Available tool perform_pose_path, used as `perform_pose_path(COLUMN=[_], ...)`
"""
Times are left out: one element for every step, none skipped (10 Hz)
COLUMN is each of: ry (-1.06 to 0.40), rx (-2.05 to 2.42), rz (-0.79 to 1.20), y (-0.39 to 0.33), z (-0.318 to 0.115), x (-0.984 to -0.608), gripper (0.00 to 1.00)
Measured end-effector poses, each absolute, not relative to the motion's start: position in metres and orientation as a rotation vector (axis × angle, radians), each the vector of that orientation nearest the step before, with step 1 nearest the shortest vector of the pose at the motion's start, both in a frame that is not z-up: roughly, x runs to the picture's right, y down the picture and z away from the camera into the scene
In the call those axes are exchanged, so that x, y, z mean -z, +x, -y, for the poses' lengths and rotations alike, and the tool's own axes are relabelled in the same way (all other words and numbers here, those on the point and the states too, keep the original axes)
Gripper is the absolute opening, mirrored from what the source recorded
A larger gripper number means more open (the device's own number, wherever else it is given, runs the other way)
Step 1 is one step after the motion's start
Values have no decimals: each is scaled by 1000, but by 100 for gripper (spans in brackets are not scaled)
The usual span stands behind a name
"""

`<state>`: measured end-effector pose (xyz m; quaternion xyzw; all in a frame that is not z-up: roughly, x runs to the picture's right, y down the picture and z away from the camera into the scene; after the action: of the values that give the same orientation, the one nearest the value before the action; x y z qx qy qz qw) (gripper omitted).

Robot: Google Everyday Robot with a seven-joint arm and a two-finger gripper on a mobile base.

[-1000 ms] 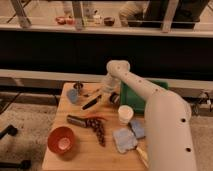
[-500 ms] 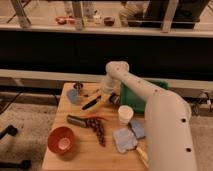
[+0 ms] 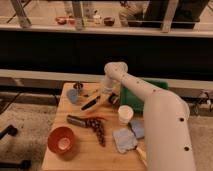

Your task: Place brush in table surface

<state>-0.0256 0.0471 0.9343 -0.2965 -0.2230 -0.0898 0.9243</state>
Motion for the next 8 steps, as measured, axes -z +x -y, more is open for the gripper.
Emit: perform_pose_path(ry=[-608,-609,-610,-615,-618,-623,-628,-628], rx=[187,187,188,188,188,191,194,195], rz=[458,455,455,455,455,455,457,459], y=[-27,-26,-27,-27,-27,-26,-25,-25], z=[-47,-48,-48,-49,-49,-50,-50,-50], x=[-934,-935,-935,-935,-935,-935,-935,-935], gripper=[0,5,14,23,33,43,56,64])
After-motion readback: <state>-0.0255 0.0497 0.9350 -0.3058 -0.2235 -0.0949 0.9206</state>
